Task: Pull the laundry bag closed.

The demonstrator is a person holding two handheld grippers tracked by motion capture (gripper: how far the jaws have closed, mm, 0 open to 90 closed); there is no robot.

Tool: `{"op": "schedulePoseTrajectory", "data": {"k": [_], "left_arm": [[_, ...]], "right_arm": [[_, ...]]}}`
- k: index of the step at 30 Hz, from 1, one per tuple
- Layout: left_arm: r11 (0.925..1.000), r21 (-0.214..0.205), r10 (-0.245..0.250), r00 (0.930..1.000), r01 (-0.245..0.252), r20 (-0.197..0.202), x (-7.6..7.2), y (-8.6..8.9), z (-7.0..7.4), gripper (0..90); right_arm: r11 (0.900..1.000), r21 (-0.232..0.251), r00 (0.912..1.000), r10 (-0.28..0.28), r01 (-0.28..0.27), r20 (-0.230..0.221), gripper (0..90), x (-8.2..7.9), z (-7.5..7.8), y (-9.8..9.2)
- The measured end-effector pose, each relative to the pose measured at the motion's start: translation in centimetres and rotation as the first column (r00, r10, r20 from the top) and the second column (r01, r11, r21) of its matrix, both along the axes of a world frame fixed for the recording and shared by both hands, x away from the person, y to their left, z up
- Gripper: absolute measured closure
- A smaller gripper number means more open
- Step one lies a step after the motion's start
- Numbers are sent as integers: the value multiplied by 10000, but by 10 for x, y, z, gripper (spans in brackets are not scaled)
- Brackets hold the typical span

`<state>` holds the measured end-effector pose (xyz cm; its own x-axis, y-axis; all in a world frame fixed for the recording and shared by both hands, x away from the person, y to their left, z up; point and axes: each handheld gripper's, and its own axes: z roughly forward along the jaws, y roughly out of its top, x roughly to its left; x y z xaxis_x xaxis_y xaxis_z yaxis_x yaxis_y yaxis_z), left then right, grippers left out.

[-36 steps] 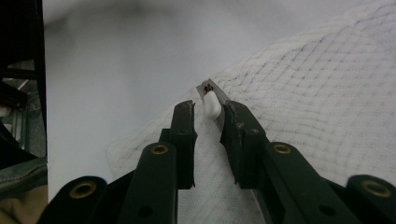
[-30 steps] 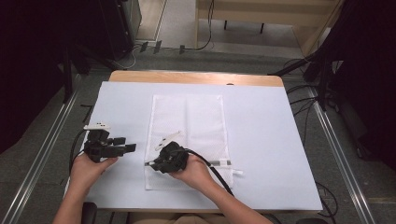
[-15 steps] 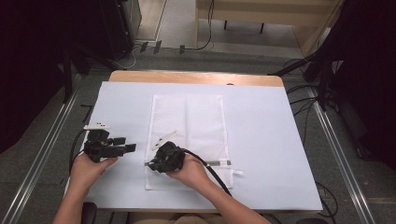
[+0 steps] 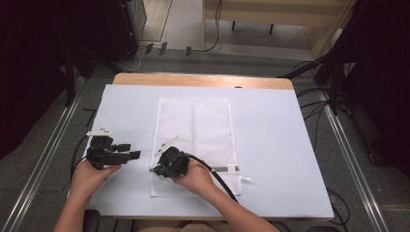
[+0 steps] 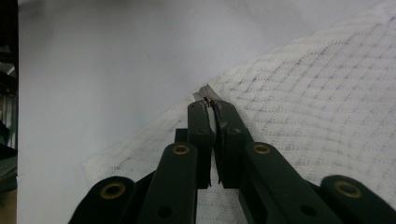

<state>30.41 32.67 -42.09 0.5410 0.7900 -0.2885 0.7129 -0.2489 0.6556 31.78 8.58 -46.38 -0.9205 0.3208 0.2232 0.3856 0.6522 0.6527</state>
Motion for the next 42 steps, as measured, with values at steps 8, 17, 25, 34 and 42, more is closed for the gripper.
{"op": "schedulePoseTrajectory", "data": {"k": [8, 17, 25, 34, 42], "left_arm": [[9975, 203, -674, 9977, 672, 94, -6, -8, -3, 460], [9954, -120, -960, 9924, 954, -773, -11, -11, -8, 482], [9835, 25, -1795, 9781, 1807, -1050, -14, -22, -13, 511], [9756, 237, -2128, 9661, 2184, -1460, -10, -32, -19, 504], [9701, 94, -2381, 9586, 2425, -1559, -7, -38, -22, 591]], "right_arm": [[9999, 147, 9999, -3, 2, 105, 874, 1, 8, -4], [9996, 270, 9998, -48, 44, 167, 874, 3, 15, -5], [9988, 468, 9996, -118, 107, 247, 874, 6, 23, -4], [9972, 720, 9995, -217, 200, 232, 874, 6, 29, -5], [9948, 1019, 9998, -47, 30, 169, 874, 5, 33, -6]]}}
